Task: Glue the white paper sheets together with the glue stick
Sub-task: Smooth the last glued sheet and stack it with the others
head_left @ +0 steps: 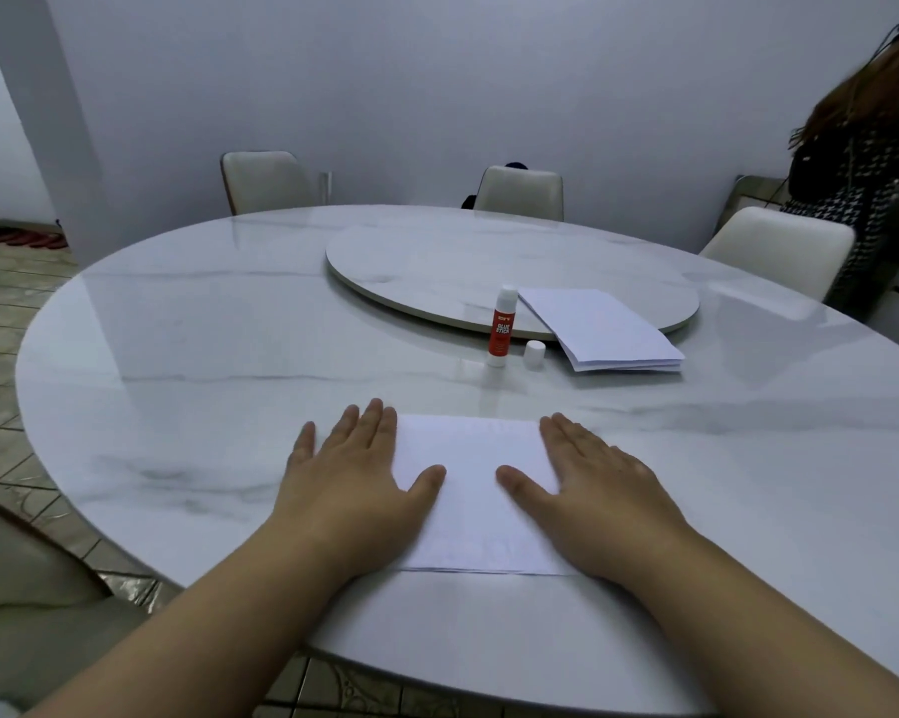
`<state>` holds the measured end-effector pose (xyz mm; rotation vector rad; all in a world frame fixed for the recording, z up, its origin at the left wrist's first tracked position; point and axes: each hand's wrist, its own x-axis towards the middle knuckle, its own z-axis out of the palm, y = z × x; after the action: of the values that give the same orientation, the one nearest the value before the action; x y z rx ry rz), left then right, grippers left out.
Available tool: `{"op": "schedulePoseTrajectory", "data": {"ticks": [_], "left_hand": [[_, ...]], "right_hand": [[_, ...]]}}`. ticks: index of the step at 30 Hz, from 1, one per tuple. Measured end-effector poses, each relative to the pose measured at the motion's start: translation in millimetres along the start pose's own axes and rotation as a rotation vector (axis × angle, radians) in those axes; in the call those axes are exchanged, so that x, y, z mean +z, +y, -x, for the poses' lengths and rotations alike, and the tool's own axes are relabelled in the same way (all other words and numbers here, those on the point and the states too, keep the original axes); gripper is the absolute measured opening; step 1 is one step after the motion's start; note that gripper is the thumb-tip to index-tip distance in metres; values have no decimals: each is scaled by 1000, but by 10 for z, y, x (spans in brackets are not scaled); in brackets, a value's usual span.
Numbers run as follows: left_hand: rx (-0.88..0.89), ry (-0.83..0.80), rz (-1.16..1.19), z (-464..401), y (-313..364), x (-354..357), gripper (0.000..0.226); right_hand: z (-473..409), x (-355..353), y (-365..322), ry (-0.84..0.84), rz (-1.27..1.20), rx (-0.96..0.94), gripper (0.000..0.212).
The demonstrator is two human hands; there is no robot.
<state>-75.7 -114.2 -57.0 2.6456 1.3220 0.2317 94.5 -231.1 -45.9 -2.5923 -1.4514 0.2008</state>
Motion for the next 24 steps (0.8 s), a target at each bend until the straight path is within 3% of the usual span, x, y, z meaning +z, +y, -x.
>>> {"op": "schedulePoseTrajectory", "data": {"ticks": [10,13,16,18,22,24], "left_hand": [[-58,55,34,-20,-26,22,91],[-63,84,34,-35,-39,44,93],[-49,73,43,-55,-43,49,93],[-31,120,213,-70,-45,14,86],[-225,464,951,-61,-179,-155,37],[-266,460,998,-55,-198,-165,29]], "right_hand": [[-6,-188,87,151,-359,32,100],[28,-245,170,107,-590,50,85],[135,-264,229,58,-811,-48,63],[200,-288,223,56,-843,-104,52],[243,-514,331,178,-882,-167,42],[240,-751,516,374,-1008,-156,36]]}}
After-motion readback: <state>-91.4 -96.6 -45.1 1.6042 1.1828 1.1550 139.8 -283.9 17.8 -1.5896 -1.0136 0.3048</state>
